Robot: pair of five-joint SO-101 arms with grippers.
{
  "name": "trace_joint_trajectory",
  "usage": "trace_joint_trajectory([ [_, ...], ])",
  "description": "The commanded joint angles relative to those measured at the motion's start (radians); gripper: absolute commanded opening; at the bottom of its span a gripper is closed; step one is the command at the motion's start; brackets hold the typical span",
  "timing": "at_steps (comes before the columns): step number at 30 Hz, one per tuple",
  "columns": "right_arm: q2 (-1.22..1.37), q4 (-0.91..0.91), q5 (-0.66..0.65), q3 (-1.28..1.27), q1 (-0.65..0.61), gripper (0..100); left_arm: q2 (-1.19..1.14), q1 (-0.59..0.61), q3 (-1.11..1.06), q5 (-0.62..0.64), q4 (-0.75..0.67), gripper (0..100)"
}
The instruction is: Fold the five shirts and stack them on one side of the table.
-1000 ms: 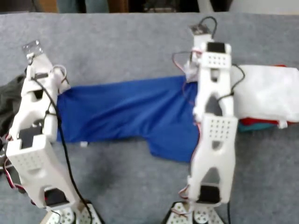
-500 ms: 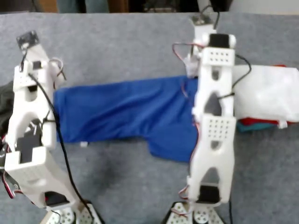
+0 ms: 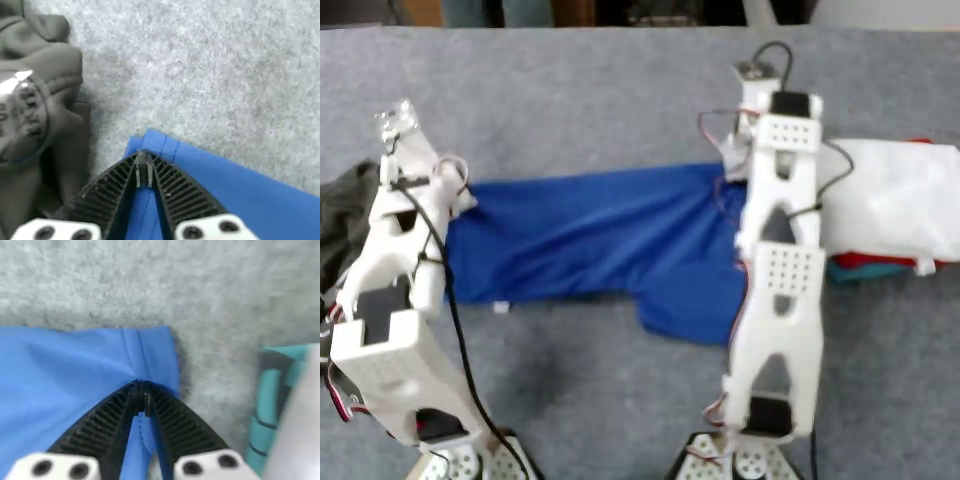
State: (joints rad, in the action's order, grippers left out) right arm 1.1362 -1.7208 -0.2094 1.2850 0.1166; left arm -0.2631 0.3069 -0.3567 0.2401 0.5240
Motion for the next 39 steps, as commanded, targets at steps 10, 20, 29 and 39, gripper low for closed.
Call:
trace_joint_trajectory([
  [10,-0.394,-0.048,-0.057,-0.209,-0.061,1.4,0.525,-0.056,-0.018,-0.087,0.391,3],
  [20,-0.733,0.244,-0.057,-1.017,-0.104,1.4,0.344,-0.128,-0.262,-0.071,0.078,3],
  [29,-0.736,0.546,-0.064,-1.374,-0.041,1.4,0.089,-0.067,-0.111,-0.044,0.005,3],
  [39,-0.745,0.565,-0.141,-1.409,0.04,1.4,0.11,-0.076,-0.113,-0.115,0.003,3],
])
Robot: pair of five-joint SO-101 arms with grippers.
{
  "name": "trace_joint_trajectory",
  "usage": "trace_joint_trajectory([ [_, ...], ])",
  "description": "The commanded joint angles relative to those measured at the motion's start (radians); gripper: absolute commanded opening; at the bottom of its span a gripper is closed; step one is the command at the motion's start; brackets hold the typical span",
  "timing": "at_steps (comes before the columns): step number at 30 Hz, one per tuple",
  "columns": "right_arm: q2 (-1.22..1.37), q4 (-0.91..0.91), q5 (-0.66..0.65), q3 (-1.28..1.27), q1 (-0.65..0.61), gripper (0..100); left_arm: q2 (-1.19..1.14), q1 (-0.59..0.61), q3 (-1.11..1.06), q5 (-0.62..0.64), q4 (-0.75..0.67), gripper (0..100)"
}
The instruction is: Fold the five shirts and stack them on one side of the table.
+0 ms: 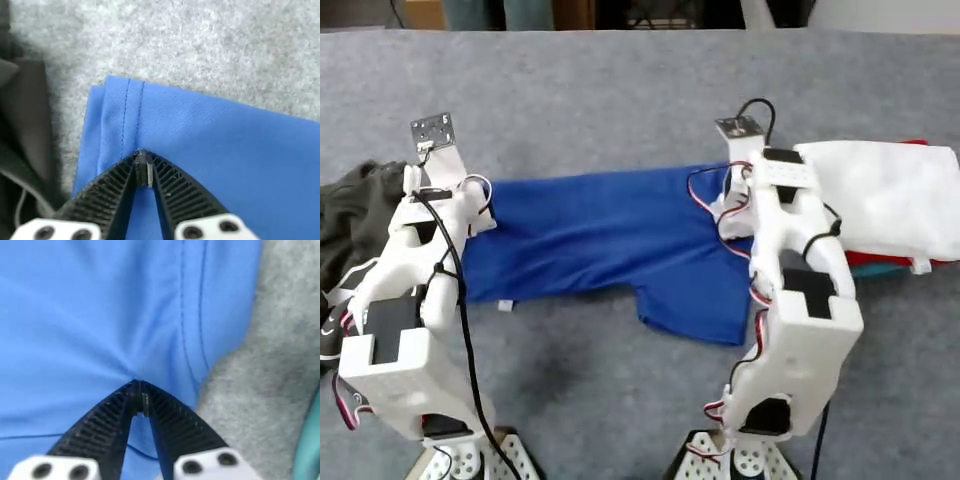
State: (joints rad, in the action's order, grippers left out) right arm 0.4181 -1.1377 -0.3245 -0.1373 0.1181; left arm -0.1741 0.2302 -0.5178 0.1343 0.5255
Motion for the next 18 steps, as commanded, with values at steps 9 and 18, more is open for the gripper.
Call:
trace_joint_trajectory([
  [9,-0.196,-0.288,-0.034,0.22,-0.068,1.5,0.206,-0.001,0.047,-0.021,0.109,3],
  [18,-0.387,-0.354,-0.026,0.018,-0.144,1.5,0.569,-0.068,-0.193,-0.058,0.327,3],
])
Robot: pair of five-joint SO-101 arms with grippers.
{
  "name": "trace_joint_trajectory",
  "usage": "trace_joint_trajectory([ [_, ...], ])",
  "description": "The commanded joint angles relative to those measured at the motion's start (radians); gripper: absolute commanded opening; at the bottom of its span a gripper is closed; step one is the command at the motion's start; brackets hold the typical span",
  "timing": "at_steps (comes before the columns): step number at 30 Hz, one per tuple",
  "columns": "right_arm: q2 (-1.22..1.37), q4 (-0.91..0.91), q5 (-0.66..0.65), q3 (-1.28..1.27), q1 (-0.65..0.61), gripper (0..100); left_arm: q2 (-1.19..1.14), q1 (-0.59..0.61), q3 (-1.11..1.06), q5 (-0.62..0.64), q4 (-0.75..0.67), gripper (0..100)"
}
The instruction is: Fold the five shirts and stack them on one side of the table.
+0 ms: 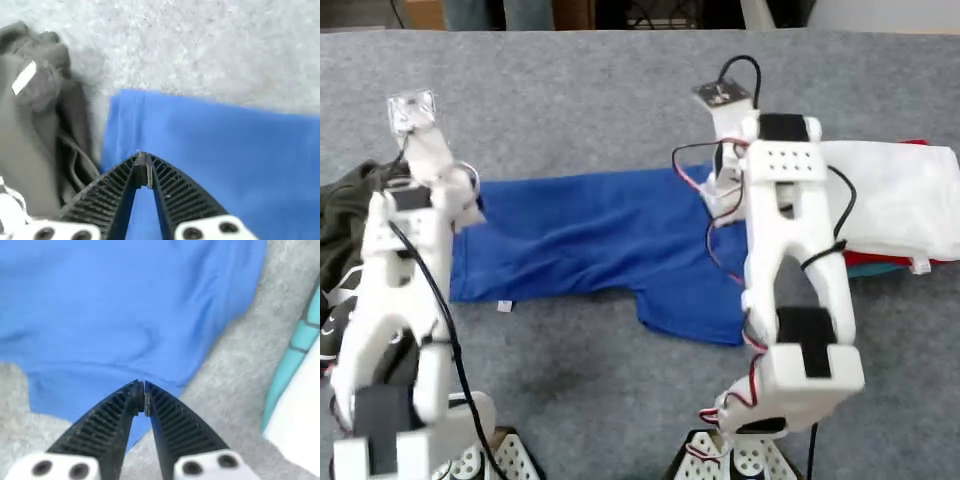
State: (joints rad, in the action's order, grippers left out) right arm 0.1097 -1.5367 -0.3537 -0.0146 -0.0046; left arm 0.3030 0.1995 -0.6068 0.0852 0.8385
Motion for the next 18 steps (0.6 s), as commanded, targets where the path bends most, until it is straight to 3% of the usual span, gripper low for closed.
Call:
trace_joint_trajectory([
  [1,-0.093,0.095,0.003,-0.17,-0.021,1.5,0.098,-0.044,-0.151,-0.008,-0.009,3],
  [5,-0.11,0.302,-0.003,-0.383,-0.014,1.5,0.061,-0.044,-0.262,-0.006,-0.129,3],
  [12,-0.007,0.503,0.003,-0.53,0.043,1.5,-0.104,0.015,-0.246,-0.015,-0.245,3],
  [18,0.053,0.516,-0.006,-0.532,0.117,1.5,-0.222,0.054,-0.13,-0.081,-0.135,3],
])
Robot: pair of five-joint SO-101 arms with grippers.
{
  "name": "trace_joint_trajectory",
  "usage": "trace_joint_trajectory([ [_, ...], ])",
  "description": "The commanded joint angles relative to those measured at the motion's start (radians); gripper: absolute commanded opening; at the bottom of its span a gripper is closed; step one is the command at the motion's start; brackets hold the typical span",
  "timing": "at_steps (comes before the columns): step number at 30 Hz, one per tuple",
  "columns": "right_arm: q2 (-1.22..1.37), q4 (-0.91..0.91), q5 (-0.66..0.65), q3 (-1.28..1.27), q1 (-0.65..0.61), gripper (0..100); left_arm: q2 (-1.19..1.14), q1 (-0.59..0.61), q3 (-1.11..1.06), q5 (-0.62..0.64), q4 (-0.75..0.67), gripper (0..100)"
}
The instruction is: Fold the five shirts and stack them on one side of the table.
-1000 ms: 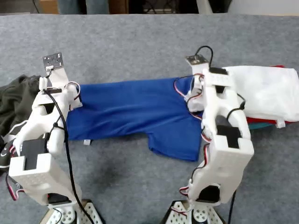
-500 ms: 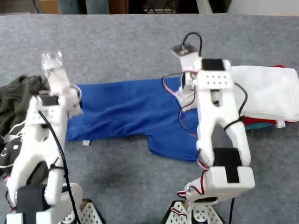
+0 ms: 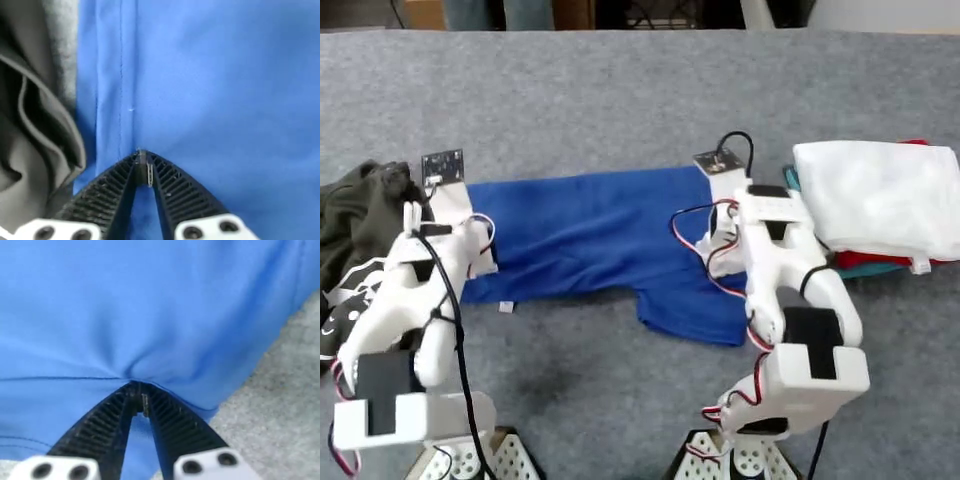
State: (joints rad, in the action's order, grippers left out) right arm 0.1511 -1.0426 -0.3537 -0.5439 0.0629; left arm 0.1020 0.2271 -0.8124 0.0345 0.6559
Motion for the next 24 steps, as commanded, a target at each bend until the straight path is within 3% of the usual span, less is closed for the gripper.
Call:
trace_joint_trajectory([
  [1,0.012,0.021,-0.006,-0.001,0.055,1.5,-0.032,0.039,0.093,-0.029,0.06,3],
  [7,-0.041,-0.031,-0.043,0.002,-0.017,1.5,-0.048,0.074,0.162,-0.057,0.074,3],
  [12,-0.217,-0.092,-0.083,0.001,-0.026,2.2,-0.049,0.033,0.283,-0.072,0.199,3],
  [17,-0.427,-0.255,-0.233,-0.005,-0.103,10.3,-0.048,-0.004,0.398,-0.072,0.367,3],
  [24,-0.596,-0.436,-0.489,-0.133,-0.304,12.7,-0.041,0.004,0.357,-0.058,0.379,3],
])
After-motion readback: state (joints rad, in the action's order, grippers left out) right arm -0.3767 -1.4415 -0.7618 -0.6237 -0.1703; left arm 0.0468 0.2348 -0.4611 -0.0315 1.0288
